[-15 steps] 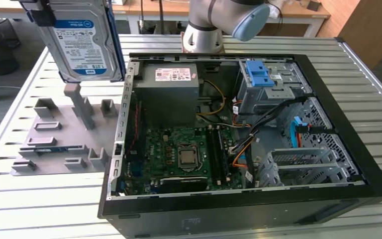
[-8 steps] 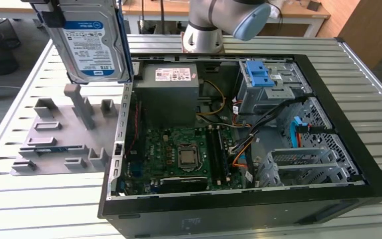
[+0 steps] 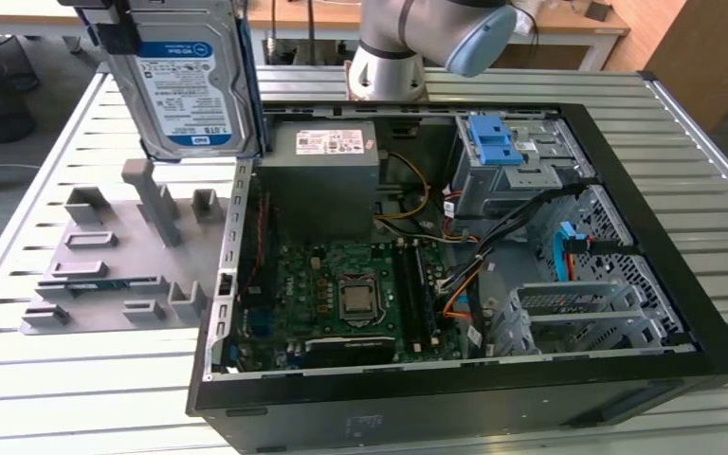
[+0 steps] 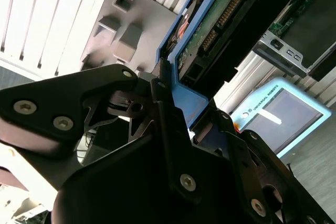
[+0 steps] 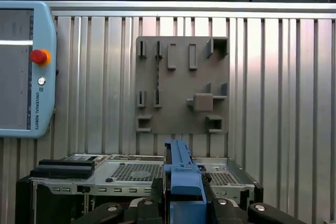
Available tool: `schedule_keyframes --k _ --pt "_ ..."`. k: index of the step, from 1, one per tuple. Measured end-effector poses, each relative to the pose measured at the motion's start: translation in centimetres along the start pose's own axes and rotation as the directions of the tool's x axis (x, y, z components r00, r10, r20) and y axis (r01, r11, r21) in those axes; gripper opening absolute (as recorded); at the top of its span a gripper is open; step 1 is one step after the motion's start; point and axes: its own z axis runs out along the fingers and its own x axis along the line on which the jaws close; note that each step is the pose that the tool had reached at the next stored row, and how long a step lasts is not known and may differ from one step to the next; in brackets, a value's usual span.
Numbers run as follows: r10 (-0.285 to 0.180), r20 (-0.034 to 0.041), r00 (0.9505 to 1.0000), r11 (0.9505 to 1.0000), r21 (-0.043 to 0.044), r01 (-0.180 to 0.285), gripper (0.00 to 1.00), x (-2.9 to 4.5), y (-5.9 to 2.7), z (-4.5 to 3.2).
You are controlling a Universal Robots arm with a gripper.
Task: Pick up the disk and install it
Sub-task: 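Pick up the disk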
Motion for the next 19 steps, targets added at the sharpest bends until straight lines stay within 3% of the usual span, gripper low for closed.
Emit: schedule_keyframes --k 19 --pt "0.005 0.0012 1.0000 1.0000 -0.0001 -0.005 0.36 0.78 -2.65 -0.01"
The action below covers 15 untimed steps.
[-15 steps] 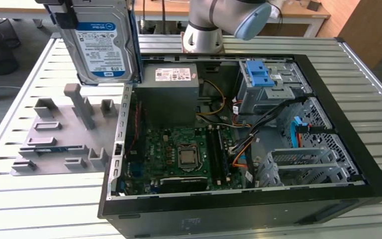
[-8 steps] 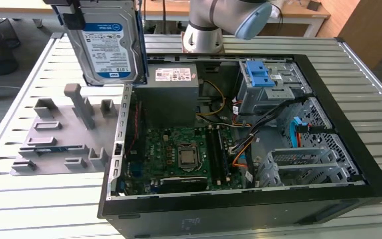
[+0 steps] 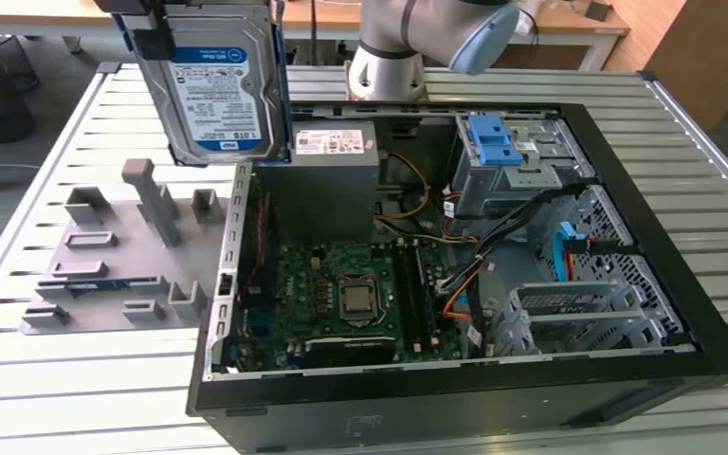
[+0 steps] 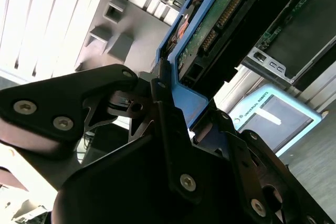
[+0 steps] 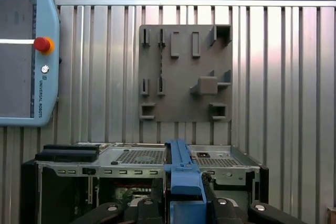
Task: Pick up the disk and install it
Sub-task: 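Pick up the disk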
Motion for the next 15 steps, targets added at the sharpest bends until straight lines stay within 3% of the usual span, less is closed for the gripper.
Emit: schedule_keyframes --k 4,9,15 --pt "0.000 0.0124 0.9999 1.0000 0.0001 0.000 0.36 0.28 -0.49 0.01" --pt "0.000 0.0369 0.9993 1.0000 0.0000 0.000 0.36 0.71 -0.96 0.01" --pt "0.001 0.0380 0.9993 1.0000 -0.0011 -0.001 0.36 0.92 -2.05 0.00"
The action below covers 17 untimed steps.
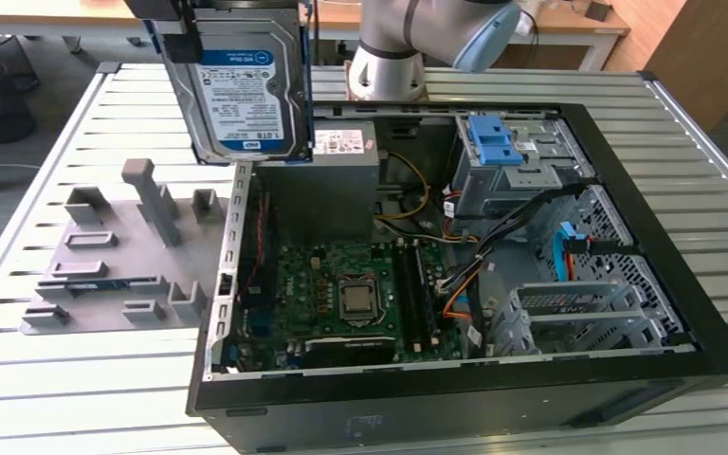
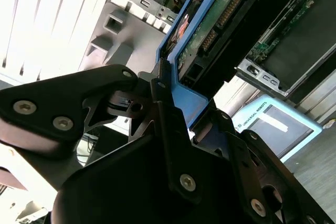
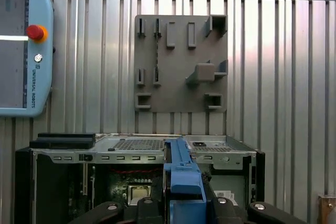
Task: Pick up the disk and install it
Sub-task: 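Pick up the disk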
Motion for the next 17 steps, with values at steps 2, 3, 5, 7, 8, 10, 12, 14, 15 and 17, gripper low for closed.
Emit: schedule_keyframes --k 2,3,5,7,8,10,12,14,15,17 --pt "0.001 0.0001 1.0000 1.0000 -0.0005 -0.001 0.36 0.04 -0.36 0.00" --pt "0.001 0.0000 1.0000 1.0000 -0.0008 -0.001 0.36 0.06 -0.55 -0.01" --pt "0.001 0.0000 1.0000 1.0000 -0.0009 -0.001 0.36 0.12 -0.92 0.00" --pt "0.002 0.0000 1.0000 1.0000 -0.0011 -0.002 0.36 0.17 -1.29 -0.01" --pt "0.002 0.0000 1.0000 1.0000 -0.0011 -0.002 0.36 0.20 -1.47 -0.01" --pt "0.003 0.0000 1.0000 1.0000 -0.0012 -0.003 0.36 0.25 -1.84 -0.02" --pt "0.003 0.0001 1.0000 1.0000 -0.0012 -0.003 0.36 0.31 -2.22 -0.01" --pt "0.003 0.0000 1.0000 1.0000 -0.0013 -0.003 0.36 0.38 -2.56 -0.02" --pt "0.004 0.0000 1.0000 1.0000 -0.0013 -0.004 0.36 0.43 -2.68 -0.03" --pt "0.005 0.0001 1.0000 1.0000 -0.0012 -0.005 0.36 0.57 -2.83 -0.03"
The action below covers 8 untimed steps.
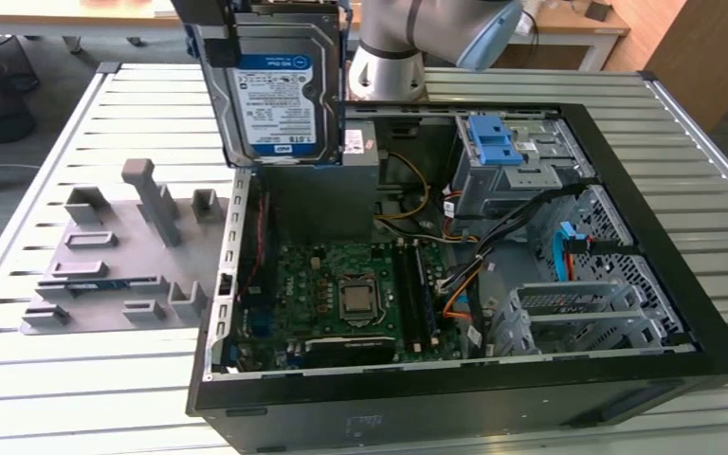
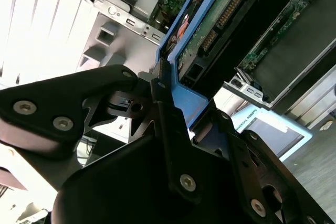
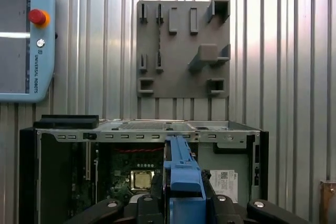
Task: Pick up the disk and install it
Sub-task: 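Pick up the disk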
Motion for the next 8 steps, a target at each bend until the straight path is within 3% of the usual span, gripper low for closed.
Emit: schedule_keyframes --k 8 --pt "0.005 0.0000 1.0000 1.0000 0.0001 -0.005 0.36 0.67 -0.53 -0.01"
